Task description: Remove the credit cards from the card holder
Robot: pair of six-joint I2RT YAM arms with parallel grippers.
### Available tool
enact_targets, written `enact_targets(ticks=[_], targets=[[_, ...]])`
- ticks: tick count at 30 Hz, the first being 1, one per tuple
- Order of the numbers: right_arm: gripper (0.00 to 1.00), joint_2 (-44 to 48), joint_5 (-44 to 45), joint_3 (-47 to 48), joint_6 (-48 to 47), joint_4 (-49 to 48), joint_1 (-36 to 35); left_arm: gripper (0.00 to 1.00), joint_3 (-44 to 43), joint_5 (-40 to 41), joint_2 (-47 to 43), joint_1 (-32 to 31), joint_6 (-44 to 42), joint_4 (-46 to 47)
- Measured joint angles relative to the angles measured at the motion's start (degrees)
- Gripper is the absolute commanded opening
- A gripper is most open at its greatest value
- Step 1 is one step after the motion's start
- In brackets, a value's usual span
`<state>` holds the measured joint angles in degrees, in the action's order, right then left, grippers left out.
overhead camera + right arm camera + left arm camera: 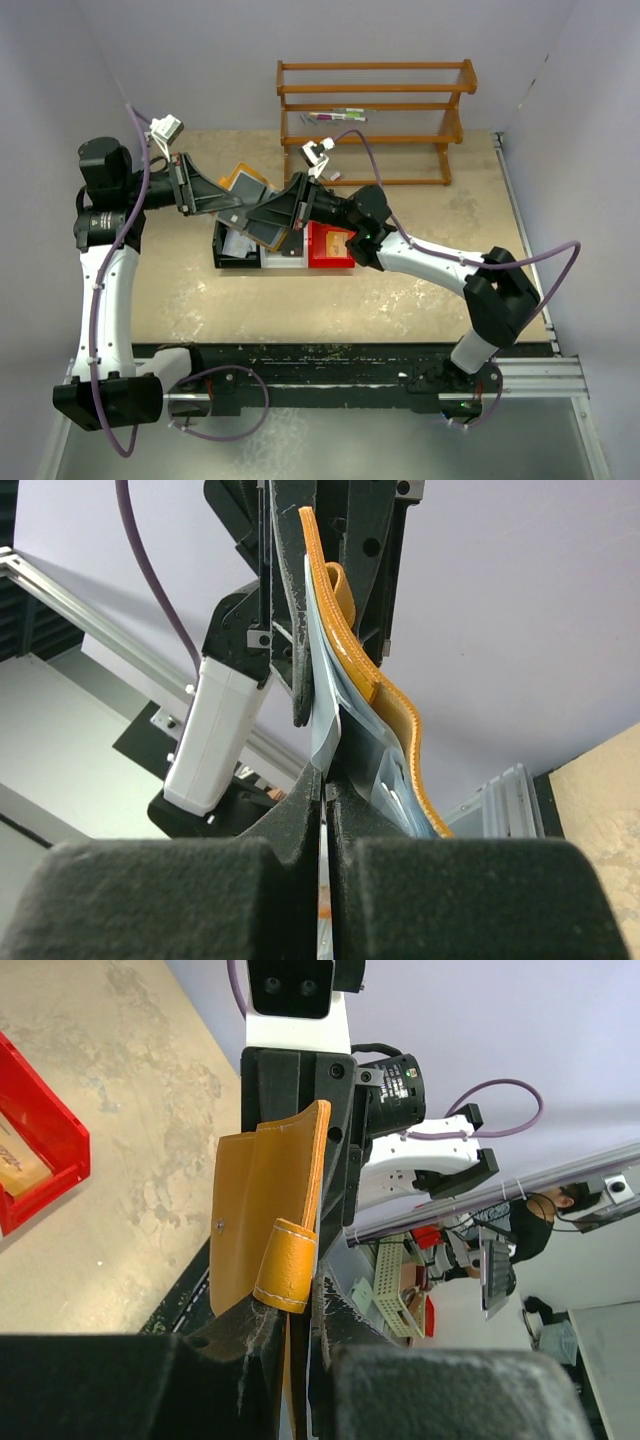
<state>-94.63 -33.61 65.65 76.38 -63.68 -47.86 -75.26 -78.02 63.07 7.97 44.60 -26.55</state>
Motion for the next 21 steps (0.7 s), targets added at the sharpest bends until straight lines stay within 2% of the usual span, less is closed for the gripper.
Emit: enact_targets(ticks=[6, 10, 17, 21], targets=[[0.00, 0.9, 0.0, -0.9, -0.1, -0.3, -0.1, 0.09, 0.2, -1.0, -0.1, -0.3, 1.2, 0.4], [0.21, 1.0, -0.5, -1.0, -0.3, -0.3, -0.1, 0.04, 0.2, -1.1, -0.3, -0.3, 1.5, 0.6], [0.24, 1.6, -1.1, -2.3, 0.2, -1.3, 1.1, 0.01, 0.2, -1.0, -1.0, 0.3, 1.9, 2.3], [0.30, 1.6, -1.5, -2.3, 1.7, -3.1, 2.2, 0.01, 0.2, -1.0, -1.2, 0.3, 1.9, 2.9]])
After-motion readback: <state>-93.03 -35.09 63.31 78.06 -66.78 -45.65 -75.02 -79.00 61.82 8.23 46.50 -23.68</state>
